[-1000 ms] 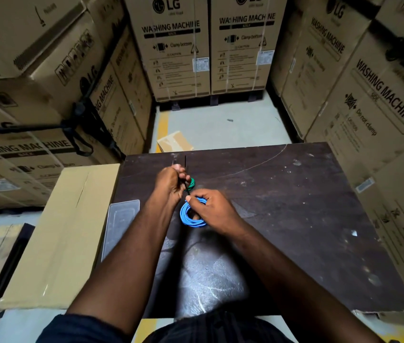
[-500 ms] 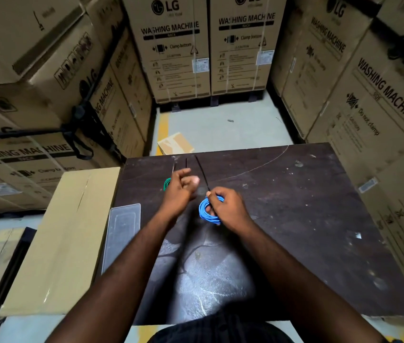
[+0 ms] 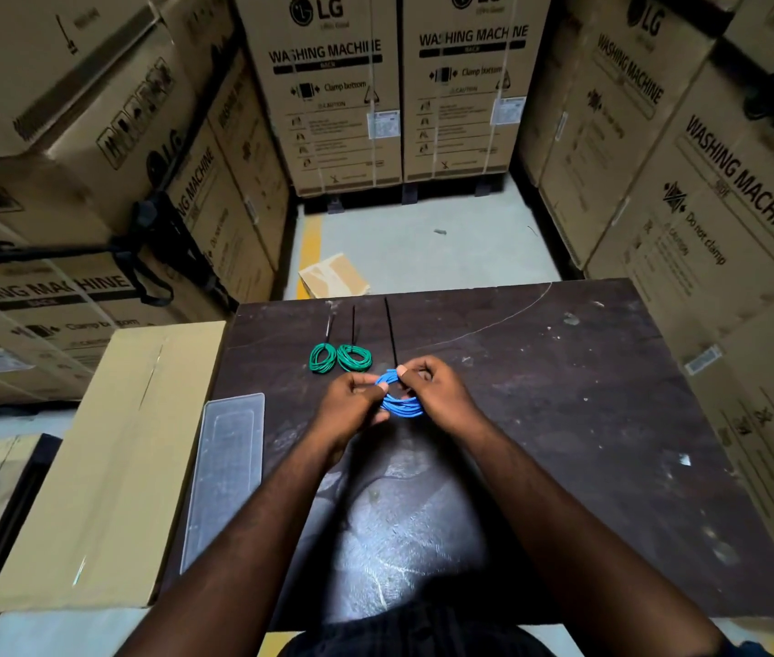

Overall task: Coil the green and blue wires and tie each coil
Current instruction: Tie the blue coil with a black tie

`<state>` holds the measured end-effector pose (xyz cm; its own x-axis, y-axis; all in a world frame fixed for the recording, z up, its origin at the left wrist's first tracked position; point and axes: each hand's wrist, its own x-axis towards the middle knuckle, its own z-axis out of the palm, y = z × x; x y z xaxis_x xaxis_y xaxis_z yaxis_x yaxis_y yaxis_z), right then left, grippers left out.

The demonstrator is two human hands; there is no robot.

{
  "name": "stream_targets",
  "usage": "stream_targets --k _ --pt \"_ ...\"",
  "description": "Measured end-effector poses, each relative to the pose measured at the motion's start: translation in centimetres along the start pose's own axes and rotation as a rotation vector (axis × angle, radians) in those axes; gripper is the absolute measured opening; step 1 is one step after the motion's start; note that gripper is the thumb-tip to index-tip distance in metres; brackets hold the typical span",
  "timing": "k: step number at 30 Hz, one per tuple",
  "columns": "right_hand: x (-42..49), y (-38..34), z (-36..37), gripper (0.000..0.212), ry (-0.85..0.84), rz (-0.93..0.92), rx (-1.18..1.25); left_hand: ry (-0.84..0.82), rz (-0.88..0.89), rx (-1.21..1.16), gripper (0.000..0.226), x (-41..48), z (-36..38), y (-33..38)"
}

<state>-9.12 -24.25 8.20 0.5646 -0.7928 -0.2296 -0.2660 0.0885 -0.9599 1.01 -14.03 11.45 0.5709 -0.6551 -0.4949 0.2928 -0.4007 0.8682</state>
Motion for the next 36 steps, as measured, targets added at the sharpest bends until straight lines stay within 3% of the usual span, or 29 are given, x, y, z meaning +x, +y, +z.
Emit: stream_targets --k 5,13,19,22,26,29,36 --pt "-0.6 1.0 -0.1 0.026 -0.101 0.199 0.202 0.132 0.032 -0.046 0.024 1.3 -0.4 -1.1" --pt "1.2 3.1 0.1 0.025 0.018 0.338 0.261 0.171 -0.023 -0.019 0.016 4.1 0.2 -2.7" --pt "5.1 5.5 1.0 0.03 0.12 0.44 0.208 0.256 0.0 0.163 0.003 7.1 1.4 -3.7" --pt "7.4 7.0 1.3 0.029 0.122 0.453 0.097 0.321 0.033 0.31 0.015 8.6 2.1 -3.6" --pt "11.5 11.6 1.7 0.045 0.151 0.437 0.009 0.414 0.033 0.397 0.024 10.9 3.1 -3.5" --pt "13.9 12.9 2.0 0.053 0.178 0.424 -0.049 0.392 0.028 0.442 0.03 12.5 3.6 -3.4" --pt "14.9 8.3 1.9 0.026 0.196 0.37 -0.211 0.376 0.09 0.546 0.037 15.5 4.5 -4.3"
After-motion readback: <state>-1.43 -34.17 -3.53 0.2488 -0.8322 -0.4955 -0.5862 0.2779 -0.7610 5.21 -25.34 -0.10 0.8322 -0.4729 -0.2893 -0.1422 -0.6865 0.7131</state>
